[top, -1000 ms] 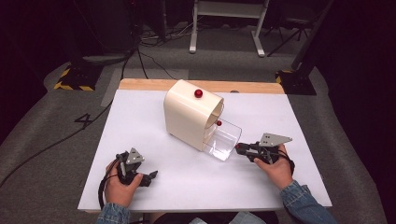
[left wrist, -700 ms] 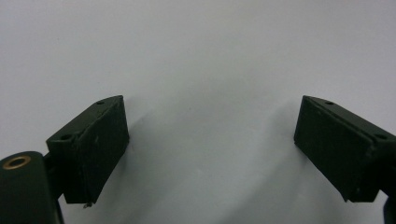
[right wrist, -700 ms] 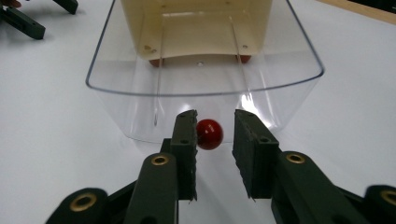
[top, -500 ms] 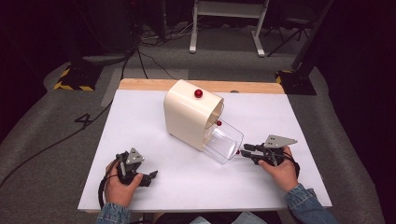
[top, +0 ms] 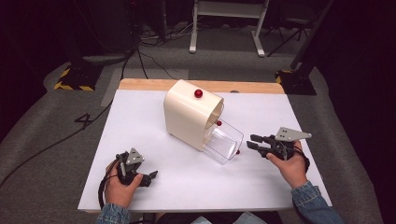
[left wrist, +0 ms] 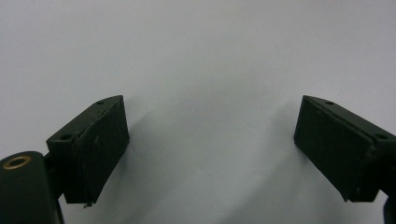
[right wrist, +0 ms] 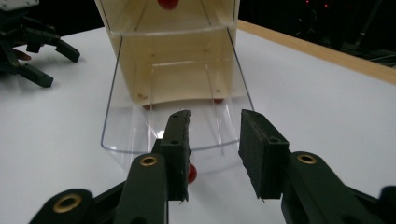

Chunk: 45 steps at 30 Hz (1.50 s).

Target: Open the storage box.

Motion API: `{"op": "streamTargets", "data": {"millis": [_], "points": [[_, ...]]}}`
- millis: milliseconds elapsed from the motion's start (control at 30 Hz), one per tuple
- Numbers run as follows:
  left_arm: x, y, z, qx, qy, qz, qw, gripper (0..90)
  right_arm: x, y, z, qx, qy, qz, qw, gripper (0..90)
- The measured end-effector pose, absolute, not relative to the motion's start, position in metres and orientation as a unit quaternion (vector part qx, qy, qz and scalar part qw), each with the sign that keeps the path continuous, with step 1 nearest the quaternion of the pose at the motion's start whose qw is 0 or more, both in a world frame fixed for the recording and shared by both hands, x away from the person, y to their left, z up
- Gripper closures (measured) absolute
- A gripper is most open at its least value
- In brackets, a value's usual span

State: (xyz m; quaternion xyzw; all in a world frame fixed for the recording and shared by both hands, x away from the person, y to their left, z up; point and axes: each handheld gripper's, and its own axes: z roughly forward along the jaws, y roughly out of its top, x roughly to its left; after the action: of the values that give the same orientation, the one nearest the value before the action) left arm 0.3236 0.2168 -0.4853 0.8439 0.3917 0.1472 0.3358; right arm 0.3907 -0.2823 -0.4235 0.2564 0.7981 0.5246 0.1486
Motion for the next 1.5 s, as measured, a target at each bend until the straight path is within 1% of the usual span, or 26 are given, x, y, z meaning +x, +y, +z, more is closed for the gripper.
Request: {"op": "streamTargets", "data": {"millis": [333, 533, 733, 1100, 1333, 1367, 1400, 1433, 1500], "points": [[0.324, 0.217, -0.485, 0.844, 0.392, 0.147, 0.336, 10.3, 0.405, -0.256, -0.387, 0.221, 0.795, 0.544, 0.155, 61.5], [0.323, 0.217, -0.486, 0.843, 0.392, 0.146, 0.337, 10.4, 0.416, -0.240, -0.377, 0.207, 0.796, 0.548, 0.153, 60.6], [0.323, 0.217, -0.486, 0.843, 0.392, 0.147, 0.338, 10.4, 0.428, -0.225, -0.377, 0.199, 0.793, 0.557, 0.146, 60.9], [0.323, 0.217, -0.486, 0.843, 0.392, 0.147, 0.338, 10.5, 0.441, -0.198, -0.390, 0.188, 0.796, 0.560, 0.129, 63.3], [0.323, 0.217, -0.486, 0.843, 0.392, 0.147, 0.338, 10.5, 0.440, -0.190, -0.395, 0.180, 0.802, 0.554, 0.133, 68.7], [0.322, 0.216, -0.486, 0.841, 0.394, 0.146, 0.339, 10.5, 0.441, -0.190, -0.395, 0.181, 0.800, 0.556, 0.131, 71.0], [0.322, 0.216, -0.486, 0.841, 0.394, 0.146, 0.339, 10.5, 0.441, -0.190, -0.395, 0.181, 0.800, 0.556, 0.131, 71.0], [0.322, 0.216, -0.486, 0.841, 0.395, 0.147, 0.340, 10.6, 0.441, -0.190, -0.397, 0.182, 0.800, 0.559, 0.122, 73.6], [0.322, 0.216, -0.486, 0.841, 0.395, 0.147, 0.339, 10.7, 0.441, -0.190, -0.397, 0.180, 0.799, 0.559, 0.126, 73.6]]}}
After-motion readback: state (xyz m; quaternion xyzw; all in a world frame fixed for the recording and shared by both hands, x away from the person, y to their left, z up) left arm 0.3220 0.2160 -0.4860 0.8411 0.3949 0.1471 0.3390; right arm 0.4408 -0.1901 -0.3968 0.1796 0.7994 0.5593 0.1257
